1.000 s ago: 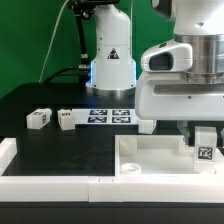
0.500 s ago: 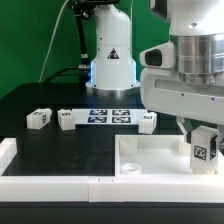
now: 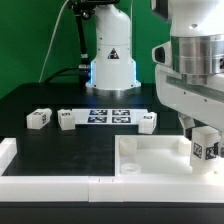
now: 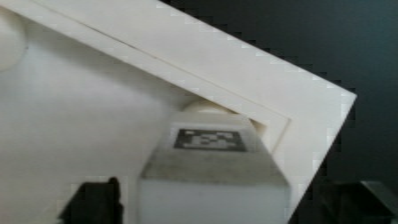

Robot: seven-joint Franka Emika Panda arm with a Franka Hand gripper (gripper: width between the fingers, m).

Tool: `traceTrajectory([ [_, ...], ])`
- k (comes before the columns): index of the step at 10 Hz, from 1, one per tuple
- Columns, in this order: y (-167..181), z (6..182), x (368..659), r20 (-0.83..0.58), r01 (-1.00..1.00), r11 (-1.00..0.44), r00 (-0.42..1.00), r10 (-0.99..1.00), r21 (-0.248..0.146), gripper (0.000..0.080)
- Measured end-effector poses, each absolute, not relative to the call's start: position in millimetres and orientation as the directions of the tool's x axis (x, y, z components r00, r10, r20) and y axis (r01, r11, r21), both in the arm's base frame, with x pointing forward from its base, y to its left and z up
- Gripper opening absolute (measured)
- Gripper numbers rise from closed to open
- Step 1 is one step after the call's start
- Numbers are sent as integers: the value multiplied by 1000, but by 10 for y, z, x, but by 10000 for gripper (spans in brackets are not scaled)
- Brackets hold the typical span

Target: Assemble one leg

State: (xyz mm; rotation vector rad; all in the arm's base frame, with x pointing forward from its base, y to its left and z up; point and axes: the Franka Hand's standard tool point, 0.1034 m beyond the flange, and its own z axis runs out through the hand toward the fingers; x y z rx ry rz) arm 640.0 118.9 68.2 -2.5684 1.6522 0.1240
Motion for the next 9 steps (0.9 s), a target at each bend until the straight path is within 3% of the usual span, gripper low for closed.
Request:
traceTrajectory([
  [1, 1190, 682, 6400, -113, -890, -454, 455, -883, -33, 621],
  [2, 1201, 693, 6402, -112, -878, -477, 478, -871, -32, 621],
  [3, 1210, 703, 6391, -108, -798, -602, 601, -792, -28, 644],
  [6, 1203, 708, 6399, -94, -520, -853, 852, -514, -51, 649],
  [9, 1203, 715, 6403, -66, -200, -978, 978, -196, -61, 649],
])
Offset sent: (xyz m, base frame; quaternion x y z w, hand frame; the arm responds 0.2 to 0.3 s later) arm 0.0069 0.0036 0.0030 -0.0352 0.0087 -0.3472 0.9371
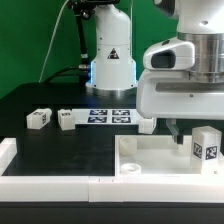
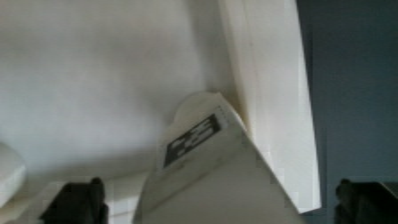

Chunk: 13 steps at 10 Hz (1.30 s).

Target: Assemble one leg

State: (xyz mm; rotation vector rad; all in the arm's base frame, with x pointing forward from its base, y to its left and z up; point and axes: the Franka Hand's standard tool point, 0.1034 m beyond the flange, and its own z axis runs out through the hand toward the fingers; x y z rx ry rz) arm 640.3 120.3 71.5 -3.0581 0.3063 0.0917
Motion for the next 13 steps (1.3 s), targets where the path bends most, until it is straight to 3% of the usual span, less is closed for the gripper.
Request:
traceTrajectory([
  [3, 1190, 713, 6404, -45, 95, -993, 994, 98, -73, 649],
  [4, 1178, 713, 6407, -38, 178, -981, 983, 182, -72, 532],
  [5, 1182, 713, 6406, -40, 149, -986, 988, 152, -71, 395],
  [6, 1180, 713, 6407, -40, 149, -986, 987, 153, -71, 395],
  [7, 1180, 713, 6406, -42, 129, -989, 990, 132, -70, 290],
  [10, 1181, 711, 6406, -49, 25, -997, 998, 28, -68, 290],
  [13, 1118, 714, 6412, -71, -369, -927, 929, -364, -73, 290],
])
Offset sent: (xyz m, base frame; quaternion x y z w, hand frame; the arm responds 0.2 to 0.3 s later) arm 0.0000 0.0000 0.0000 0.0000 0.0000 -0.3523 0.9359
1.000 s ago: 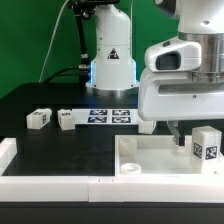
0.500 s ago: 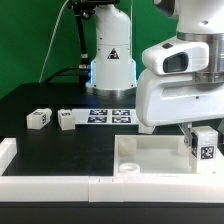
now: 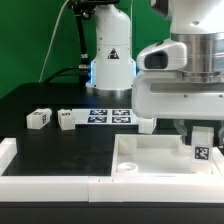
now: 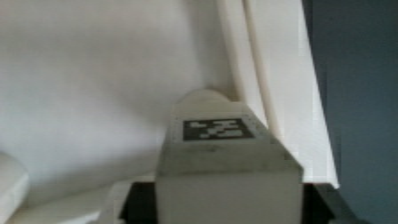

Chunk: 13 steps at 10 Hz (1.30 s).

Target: Assemble one leg

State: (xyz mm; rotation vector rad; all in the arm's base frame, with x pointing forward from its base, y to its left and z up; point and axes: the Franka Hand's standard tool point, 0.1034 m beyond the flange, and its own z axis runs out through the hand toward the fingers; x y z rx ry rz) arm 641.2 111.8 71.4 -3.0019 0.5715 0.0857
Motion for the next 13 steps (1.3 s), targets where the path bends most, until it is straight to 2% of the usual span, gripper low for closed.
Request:
traceTrajectory([
  [5, 924, 710, 6384, -72, -695, -719, 718, -692, -16, 305],
  [8, 884, 704, 6378, -68, -727, -686, 685, -725, -4, 317],
  [9, 885, 703, 6378, -68, -727, -686, 685, -725, -4, 497],
  [10, 885, 703, 6378, -68, -727, -686, 685, -725, -4, 616],
  [13, 885, 702, 6378, -68, -727, -686, 685, -725, -4, 648],
])
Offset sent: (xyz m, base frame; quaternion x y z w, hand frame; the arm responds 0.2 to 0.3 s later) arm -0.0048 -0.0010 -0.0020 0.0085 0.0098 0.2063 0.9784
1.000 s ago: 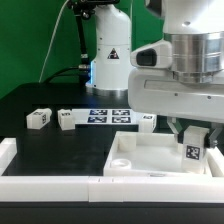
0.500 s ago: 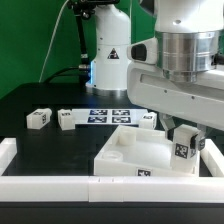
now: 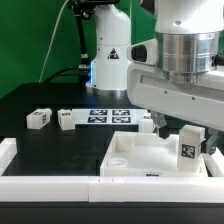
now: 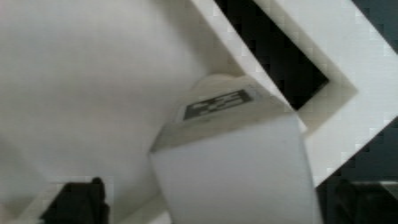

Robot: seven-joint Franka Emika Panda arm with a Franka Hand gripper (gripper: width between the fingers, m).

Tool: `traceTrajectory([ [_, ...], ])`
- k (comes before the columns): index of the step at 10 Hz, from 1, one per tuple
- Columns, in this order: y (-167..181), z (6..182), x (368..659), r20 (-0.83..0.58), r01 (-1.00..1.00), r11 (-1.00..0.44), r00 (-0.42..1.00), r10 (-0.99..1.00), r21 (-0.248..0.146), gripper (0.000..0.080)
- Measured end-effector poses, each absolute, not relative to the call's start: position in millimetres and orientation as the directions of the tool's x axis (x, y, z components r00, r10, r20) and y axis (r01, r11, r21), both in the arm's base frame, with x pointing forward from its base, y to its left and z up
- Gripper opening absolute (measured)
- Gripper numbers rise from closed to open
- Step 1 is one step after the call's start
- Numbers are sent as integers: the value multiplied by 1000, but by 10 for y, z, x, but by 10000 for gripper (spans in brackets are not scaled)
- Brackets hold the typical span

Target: Assemble one leg

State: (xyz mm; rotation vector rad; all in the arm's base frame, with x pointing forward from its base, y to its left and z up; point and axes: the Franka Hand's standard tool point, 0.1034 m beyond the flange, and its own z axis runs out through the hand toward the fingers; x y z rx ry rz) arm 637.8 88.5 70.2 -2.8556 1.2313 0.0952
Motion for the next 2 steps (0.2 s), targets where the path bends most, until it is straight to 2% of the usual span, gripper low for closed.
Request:
traceTrajectory([
  [2, 885, 701, 6378, -68, -727, -686, 685, -725, -4, 649],
])
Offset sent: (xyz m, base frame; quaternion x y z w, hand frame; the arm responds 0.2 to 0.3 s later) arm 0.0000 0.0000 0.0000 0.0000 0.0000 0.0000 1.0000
